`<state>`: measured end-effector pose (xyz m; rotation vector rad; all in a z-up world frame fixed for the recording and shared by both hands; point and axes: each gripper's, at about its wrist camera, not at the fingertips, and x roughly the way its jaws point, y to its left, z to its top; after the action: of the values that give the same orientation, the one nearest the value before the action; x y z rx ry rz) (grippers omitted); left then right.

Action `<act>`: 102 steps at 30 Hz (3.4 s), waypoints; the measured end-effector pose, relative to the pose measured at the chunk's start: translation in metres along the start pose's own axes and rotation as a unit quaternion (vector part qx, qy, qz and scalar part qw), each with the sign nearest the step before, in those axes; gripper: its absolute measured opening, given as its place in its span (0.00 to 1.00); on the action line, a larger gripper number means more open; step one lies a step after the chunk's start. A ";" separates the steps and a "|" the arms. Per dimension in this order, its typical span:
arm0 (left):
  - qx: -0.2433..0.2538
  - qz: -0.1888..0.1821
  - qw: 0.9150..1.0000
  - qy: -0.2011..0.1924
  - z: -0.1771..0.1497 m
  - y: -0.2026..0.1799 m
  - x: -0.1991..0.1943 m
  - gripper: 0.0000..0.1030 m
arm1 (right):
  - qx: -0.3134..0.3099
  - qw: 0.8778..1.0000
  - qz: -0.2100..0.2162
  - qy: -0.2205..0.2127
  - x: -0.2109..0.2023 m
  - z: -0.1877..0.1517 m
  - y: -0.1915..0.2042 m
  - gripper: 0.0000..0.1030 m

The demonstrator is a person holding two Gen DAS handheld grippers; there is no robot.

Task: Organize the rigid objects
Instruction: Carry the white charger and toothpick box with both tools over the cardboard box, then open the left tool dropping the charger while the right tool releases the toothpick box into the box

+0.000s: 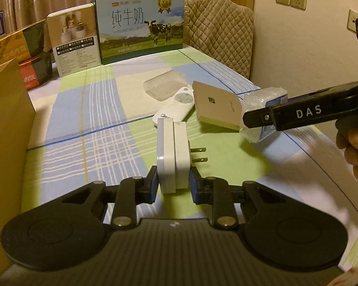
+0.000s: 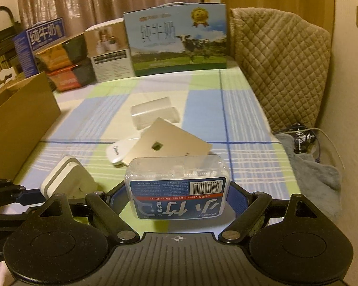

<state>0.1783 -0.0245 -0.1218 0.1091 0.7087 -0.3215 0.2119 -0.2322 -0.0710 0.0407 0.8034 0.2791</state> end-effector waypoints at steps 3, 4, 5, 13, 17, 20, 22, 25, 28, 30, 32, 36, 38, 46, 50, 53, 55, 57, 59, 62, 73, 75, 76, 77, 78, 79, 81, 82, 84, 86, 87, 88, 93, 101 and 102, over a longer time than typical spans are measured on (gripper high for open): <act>-0.010 0.004 1.000 -0.001 0.002 0.001 0.003 0.23 | 0.004 1.000 0.000 0.004 0.003 0.000 0.000 0.80; -0.014 0.003 1.000 0.000 0.003 0.002 0.005 0.23 | 0.005 1.000 -0.001 0.004 0.004 -0.001 -0.001 0.80; -0.018 0.002 1.000 0.000 0.003 0.002 0.006 0.24 | 0.006 1.000 -0.001 0.005 0.004 -0.001 -0.002 0.80; -0.009 0.002 1.000 -0.005 0.011 0.002 0.013 0.33 | 0.008 1.000 0.001 0.007 0.005 -0.001 -0.003 0.80; -0.022 -0.003 1.000 -0.010 0.017 0.004 0.014 0.33 | 0.009 1.000 0.003 0.006 0.005 -0.001 -0.003 0.80; -0.034 -0.005 0.999 -0.008 0.020 0.006 0.016 0.33 | 0.009 1.000 0.003 0.006 0.005 -0.001 -0.003 0.80; -0.043 -0.004 0.999 -0.005 0.021 0.007 0.018 0.33 | 0.008 1.000 0.003 0.007 0.006 0.000 -0.003 0.80; -0.055 -0.006 0.998 -0.001 0.022 0.009 0.021 0.33 | 0.008 1.000 0.003 0.007 0.005 -0.001 -0.003 0.80; -0.054 -0.008 0.998 0.004 0.024 0.009 0.021 0.26 | 0.007 1.000 0.003 0.007 0.005 -0.001 -0.002 0.80; -0.055 -0.011 0.998 0.006 0.023 0.010 0.019 0.26 | 0.005 1.000 0.005 0.007 0.006 -0.001 -0.001 0.80; -0.052 -0.010 0.999 0.007 0.023 0.009 0.017 0.25 | 0.004 1.000 0.006 0.006 0.005 -0.001 0.000 0.80; -0.056 -0.006 0.998 0.003 0.022 0.012 0.007 0.25 | 0.002 1.000 0.009 0.005 0.003 -0.001 0.003 0.80; -0.061 -0.004 0.998 0.005 0.021 0.014 0.002 0.25 | 0.006 1.000 0.011 0.003 -0.001 -0.002 0.004 0.80; -0.075 0.004 0.997 0.000 0.024 0.020 -0.032 0.25 | 0.000 1.000 0.013 -0.017 -0.028 -0.008 0.030 0.80; -0.081 0.014 0.997 -0.006 0.030 0.026 -0.057 0.25 | -0.009 1.000 0.012 -0.024 -0.045 -0.008 0.048 0.80; -0.088 0.022 0.996 -0.012 0.034 0.032 -0.078 0.25 | -0.010 0.999 0.016 -0.031 -0.062 -0.004 0.061 0.80; -0.087 0.029 0.996 -0.017 0.036 0.037 -0.093 0.25 | -0.012 0.999 0.022 -0.035 -0.072 0.000 0.072 0.80; -0.085 0.038 0.995 -0.021 0.039 0.042 -0.108 0.25 | -0.017 0.999 0.031 -0.039 -0.080 0.004 0.085 0.80; -0.088 0.049 0.995 -0.028 0.041 0.049 -0.125 0.25 | -0.026 0.998 0.039 -0.046 -0.089 0.010 0.099 0.80; -0.096 0.063 0.993 -0.037 0.042 0.063 -0.151 0.25 | -0.031 0.996 0.059 -0.055 -0.100 0.020 0.123 0.80; -0.108 0.129 0.985 -0.050 0.041 0.135 -0.232 0.25 | -0.079 0.987 0.126 -0.062 -0.111 0.050 0.225 0.80; -0.115 0.136 0.983 -0.050 0.036 0.149 -0.242 0.25 | -0.090 0.985 0.138 -0.060 -0.108 0.053 0.244 0.80; -0.120 0.140 0.982 -0.049 0.032 0.156 -0.246 0.25 | -0.095 0.983 0.144 -0.059 -0.107 0.055 0.253 0.80; -0.125 0.143 0.981 -0.047 0.029 0.165 -0.250 0.25 | -0.099 0.982 0.150 -0.057 -0.104 0.056 0.261 0.80; -0.127 0.144 0.980 -0.045 0.026 0.172 -0.252 0.25 | -0.103 0.981 0.155 -0.054 -0.102 0.057 0.270 0.80; -0.128 0.145 0.980 -0.041 0.023 0.179 -0.255 0.25 | -0.107 0.980 0.160 -0.051 -0.099 0.059 0.279 0.80; -0.137 0.142 0.980 -0.035 0.016 0.197 -0.258 0.25 | -0.114 0.978 0.166 -0.045 -0.092 0.061 0.293 0.80; -0.142 0.142 0.979 -0.033 0.014 0.206 -0.260 0.25 | -0.116 0.978 0.168 -0.041 -0.088 0.062 0.301 0.80; -0.148 0.150 0.977 -0.031 0.009 0.222 -0.264 0.25 | -0.118 0.977 0.173 -0.036 -0.082 0.063 0.310 0.80; -0.149 0.155 0.976 -0.029 0.006 0.234 -0.263 0.25 | -0.122 0.976 0.177 -0.031 -0.075 0.064 0.318 0.80; -0.150 0.156 0.976 -0.028 0.005 0.240 -0.262 0.25 | -0.125 0.976 0.178 -0.028 -0.071 0.064 0.323 0.80; -0.151 0.156 0.976 -0.027 0.004 0.246 -0.261 0.25 | -0.128 0.975 0.179 -0.026 -0.066 0.064 0.326 0.80; -0.146 0.149 0.978 -0.022 0.005 0.264 -0.248 0.25 | -0.129 0.975 0.179 -0.012 -0.043 0.063 0.339 0.80; -0.145 0.143 0.979 0.001 -0.002 0.278 -0.215 0.25 | -0.139 0.974 0.177 0.000 -0.020 0.060 0.345 0.80; -0.147 0.142 0.979 0.002 -0.003 0.279 -0.213 0.25 | -0.140 0.974 0.178 -0.002 -0.019 0.059 0.345 0.80</act>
<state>0.1157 0.2933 0.0122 -0.0709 0.7276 0.0586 0.1617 0.0990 0.0329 -0.0819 0.7442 0.7301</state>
